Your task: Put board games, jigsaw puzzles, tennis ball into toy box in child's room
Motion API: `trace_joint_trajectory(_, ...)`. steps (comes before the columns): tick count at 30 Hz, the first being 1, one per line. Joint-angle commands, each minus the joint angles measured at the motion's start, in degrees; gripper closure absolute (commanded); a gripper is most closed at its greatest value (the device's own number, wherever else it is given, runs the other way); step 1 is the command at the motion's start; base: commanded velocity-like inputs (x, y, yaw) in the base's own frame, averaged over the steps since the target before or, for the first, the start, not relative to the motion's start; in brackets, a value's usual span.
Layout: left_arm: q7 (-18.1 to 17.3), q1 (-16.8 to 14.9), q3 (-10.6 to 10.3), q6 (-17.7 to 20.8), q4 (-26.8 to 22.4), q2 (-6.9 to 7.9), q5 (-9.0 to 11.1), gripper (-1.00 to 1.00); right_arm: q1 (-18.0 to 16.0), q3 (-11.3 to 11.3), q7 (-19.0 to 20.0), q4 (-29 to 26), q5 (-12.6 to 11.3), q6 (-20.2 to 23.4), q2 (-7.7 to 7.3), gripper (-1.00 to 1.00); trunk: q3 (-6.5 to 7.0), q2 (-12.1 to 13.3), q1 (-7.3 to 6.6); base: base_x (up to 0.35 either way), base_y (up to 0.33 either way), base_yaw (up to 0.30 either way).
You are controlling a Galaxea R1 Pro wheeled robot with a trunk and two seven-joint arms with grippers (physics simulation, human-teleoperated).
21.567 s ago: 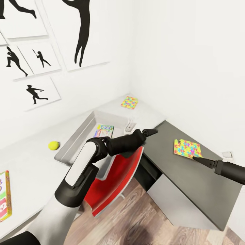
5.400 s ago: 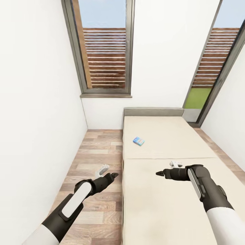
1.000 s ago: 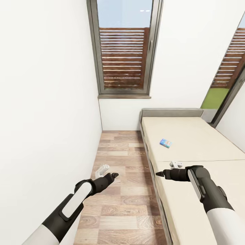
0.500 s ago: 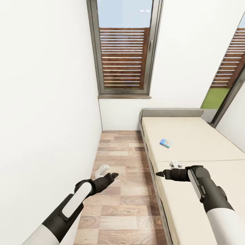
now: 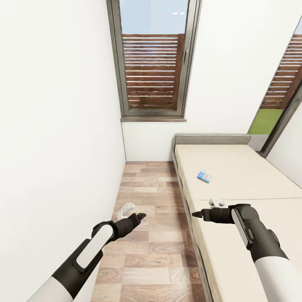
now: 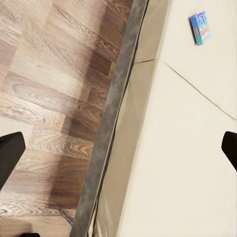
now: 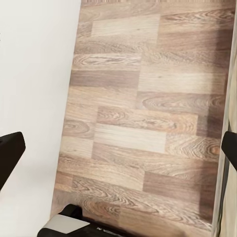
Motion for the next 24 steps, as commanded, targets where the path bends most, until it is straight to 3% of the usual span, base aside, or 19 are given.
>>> trace_joint_trajectory(1, 0.5, -0.1, -0.1, -0.1, -0.1, 0.05, 0.5, -1.0, -0.1, -0.1, 0.3, 0.0, 0.1, 0.3, 0.01, -1.0, -0.12, -0.1, 0.05, 0.154, 0.0, 0.0)
trace_joint_trajectory(24, 0.4, -0.1, -0.2, 0.0, -0.1, 0.08, 0.4, -1.0, -0.1, -0.1, 0.2, -0.1, 0.2, 0.3, 0.01, -1.0, -0.12, -0.1, 0.05, 0.288, 0.0, 0.0)
